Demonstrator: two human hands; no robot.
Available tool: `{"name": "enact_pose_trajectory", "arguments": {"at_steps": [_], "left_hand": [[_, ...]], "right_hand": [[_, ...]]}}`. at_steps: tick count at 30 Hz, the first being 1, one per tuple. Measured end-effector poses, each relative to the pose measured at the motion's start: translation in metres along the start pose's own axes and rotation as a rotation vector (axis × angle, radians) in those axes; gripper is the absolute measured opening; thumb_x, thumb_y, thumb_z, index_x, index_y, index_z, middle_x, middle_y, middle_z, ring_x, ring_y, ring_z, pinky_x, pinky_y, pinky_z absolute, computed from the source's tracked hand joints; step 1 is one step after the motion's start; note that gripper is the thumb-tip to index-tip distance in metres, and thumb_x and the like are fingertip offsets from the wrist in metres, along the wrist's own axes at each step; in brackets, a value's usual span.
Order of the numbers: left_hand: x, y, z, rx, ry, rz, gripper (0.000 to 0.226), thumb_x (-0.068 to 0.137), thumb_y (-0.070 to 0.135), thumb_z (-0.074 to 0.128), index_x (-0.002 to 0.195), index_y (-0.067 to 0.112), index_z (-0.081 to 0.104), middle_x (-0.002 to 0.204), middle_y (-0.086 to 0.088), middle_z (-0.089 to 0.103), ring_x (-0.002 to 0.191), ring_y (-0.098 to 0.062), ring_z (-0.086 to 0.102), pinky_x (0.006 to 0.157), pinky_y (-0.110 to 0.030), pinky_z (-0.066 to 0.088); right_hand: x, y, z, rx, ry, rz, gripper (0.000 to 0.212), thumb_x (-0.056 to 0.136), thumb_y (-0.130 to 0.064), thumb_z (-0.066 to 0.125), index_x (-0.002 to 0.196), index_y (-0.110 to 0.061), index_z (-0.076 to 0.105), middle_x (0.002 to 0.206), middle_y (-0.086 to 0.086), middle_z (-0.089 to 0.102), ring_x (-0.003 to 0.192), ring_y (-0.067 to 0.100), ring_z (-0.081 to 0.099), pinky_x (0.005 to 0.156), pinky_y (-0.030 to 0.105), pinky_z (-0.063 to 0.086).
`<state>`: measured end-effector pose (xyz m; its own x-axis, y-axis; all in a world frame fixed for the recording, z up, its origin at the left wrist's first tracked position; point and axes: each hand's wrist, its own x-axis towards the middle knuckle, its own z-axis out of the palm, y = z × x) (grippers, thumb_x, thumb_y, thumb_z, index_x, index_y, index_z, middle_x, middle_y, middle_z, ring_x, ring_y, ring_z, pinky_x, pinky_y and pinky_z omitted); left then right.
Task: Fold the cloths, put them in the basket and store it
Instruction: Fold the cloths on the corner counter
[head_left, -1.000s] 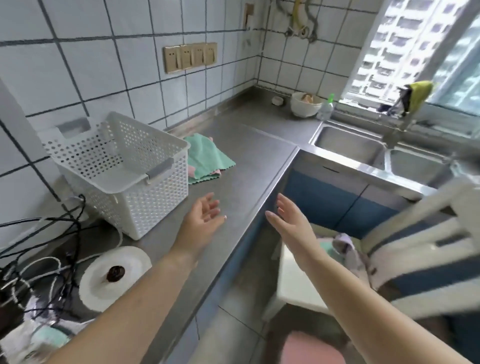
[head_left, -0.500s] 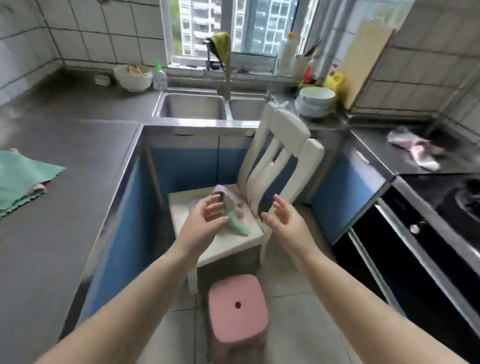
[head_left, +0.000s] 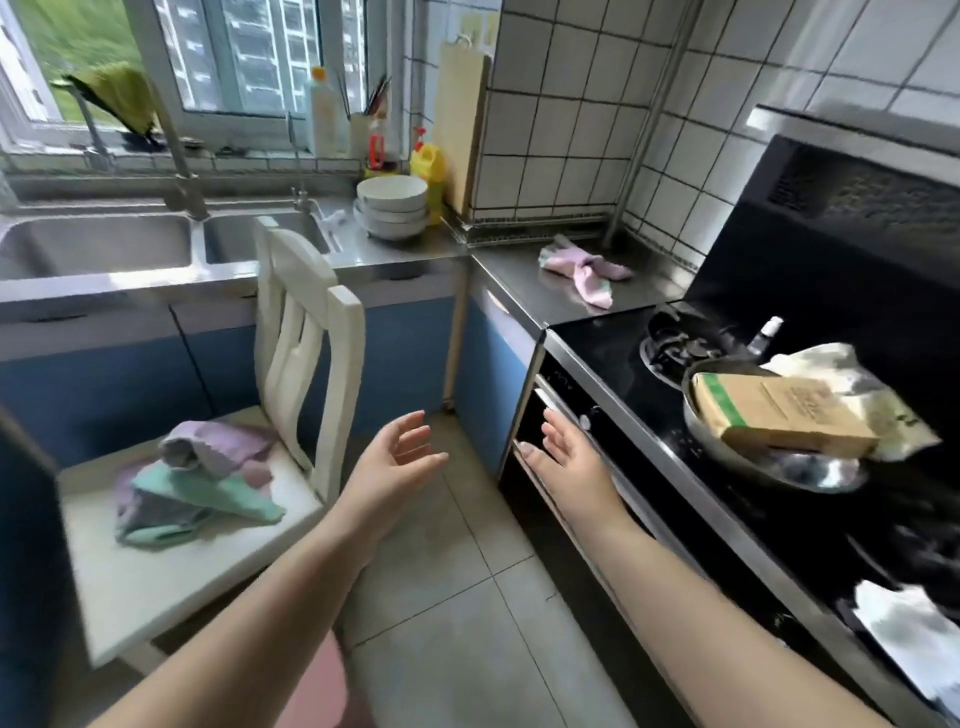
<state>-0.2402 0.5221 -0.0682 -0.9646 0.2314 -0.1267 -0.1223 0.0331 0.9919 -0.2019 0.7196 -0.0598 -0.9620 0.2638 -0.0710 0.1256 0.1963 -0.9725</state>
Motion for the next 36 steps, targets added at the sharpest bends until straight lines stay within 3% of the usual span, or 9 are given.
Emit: {"name": "enact_pose_trajectory", "arguments": {"at_steps": [8, 12, 15, 30, 36], "left_hand": [[0.07, 0.016, 0.068, 0.034, -0.046, 0.015, 0.042, 0.086, 0.01, 0.065, 0.118, 0.032, 0.05, 0.107, 0.015, 0.059, 0.098, 0.003, 0.058, 0.076, -0.014, 0.047], [0.12, 0.017, 0.087, 0.038, -0.069, 0.006, 0.046, 0.086, 0.01, 0.066, 0.125, 0.028, 0.05, 0.121, 0.006, 0.058, 0.11, -0.007, 0.058, 0.086, -0.021, 0.047], [0.171, 0.017, 0.096, 0.029, -0.094, 0.005, 0.046, 0.086, 0.011, 0.066, 0.127, 0.026, 0.051, 0.126, 0.004, 0.057, 0.113, -0.008, 0.057, 0.083, -0.019, 0.047], [0.474, 0.063, 0.111, -0.002, -0.261, -0.059, 0.042, 0.087, 0.008, 0.063, 0.127, 0.018, 0.054, 0.125, 0.0, 0.06, 0.107, -0.013, 0.059, 0.087, -0.023, 0.044], [0.573, 0.065, 0.137, 0.042, -0.328, -0.096, 0.041, 0.088, 0.006, 0.061, 0.127, 0.015, 0.053, 0.123, -0.002, 0.061, 0.096, -0.007, 0.06, 0.073, -0.017, 0.046]], "right_hand": [[0.062, 0.009, -0.077, 0.017, 0.089, -0.014, 0.053, 0.089, -0.019, 0.062, 0.137, -0.022, 0.041, 0.14, -0.003, 0.044, 0.133, 0.01, 0.039, 0.106, 0.027, 0.033], [0.102, 0.014, -0.091, 0.022, 0.118, -0.013, 0.051, 0.09, -0.014, 0.061, 0.137, -0.017, 0.042, 0.141, 0.0, 0.044, 0.132, 0.011, 0.039, 0.105, 0.023, 0.033], [0.146, 0.021, -0.098, 0.014, 0.137, 0.004, 0.052, 0.089, -0.015, 0.061, 0.137, -0.02, 0.042, 0.142, 0.001, 0.044, 0.131, 0.011, 0.039, 0.103, 0.023, 0.034], [0.416, 0.004, -0.104, 0.077, 0.282, 0.084, 0.047, 0.09, -0.015, 0.061, 0.134, -0.023, 0.045, 0.141, -0.001, 0.045, 0.126, 0.006, 0.041, 0.105, 0.026, 0.034], [0.498, 0.015, -0.125, 0.043, 0.356, 0.114, 0.046, 0.088, -0.016, 0.063, 0.131, -0.024, 0.048, 0.133, -0.007, 0.05, 0.126, 0.005, 0.044, 0.108, 0.029, 0.033]]}}
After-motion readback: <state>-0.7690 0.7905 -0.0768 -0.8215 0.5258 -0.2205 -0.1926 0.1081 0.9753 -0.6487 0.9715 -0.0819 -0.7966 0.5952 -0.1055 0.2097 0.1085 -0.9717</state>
